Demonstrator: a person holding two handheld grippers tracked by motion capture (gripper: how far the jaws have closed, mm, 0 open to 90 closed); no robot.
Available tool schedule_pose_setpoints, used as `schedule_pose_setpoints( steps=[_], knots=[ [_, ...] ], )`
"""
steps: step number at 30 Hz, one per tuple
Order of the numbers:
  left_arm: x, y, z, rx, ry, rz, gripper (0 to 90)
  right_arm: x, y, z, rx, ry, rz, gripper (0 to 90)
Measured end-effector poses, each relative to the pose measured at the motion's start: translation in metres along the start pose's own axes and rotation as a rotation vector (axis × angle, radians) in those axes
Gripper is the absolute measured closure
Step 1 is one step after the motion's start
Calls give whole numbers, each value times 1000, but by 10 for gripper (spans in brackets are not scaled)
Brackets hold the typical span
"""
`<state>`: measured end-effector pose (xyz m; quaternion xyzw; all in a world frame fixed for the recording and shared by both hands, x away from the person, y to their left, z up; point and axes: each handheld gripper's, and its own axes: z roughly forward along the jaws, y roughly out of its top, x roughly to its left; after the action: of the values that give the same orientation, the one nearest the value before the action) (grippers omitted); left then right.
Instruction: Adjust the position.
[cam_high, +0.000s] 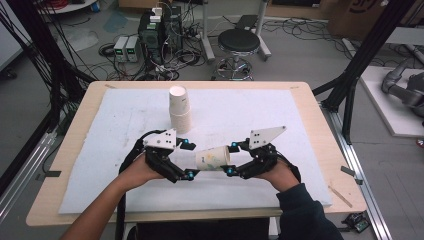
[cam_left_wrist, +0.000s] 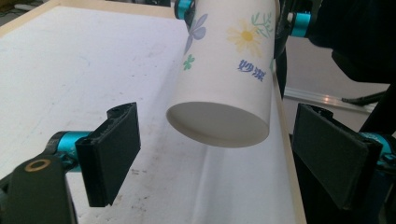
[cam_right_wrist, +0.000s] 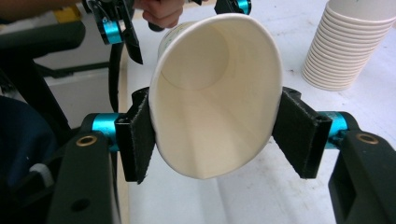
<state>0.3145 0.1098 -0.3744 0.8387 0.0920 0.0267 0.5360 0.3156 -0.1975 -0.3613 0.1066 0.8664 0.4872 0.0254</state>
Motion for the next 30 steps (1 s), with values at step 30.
schedule_pose_setpoints(
  steps=[30],
  knots=[
    [0, 12, 31, 244, -32, 63, 180, 9, 46, 37, 404, -13, -182, 354]
  ],
)
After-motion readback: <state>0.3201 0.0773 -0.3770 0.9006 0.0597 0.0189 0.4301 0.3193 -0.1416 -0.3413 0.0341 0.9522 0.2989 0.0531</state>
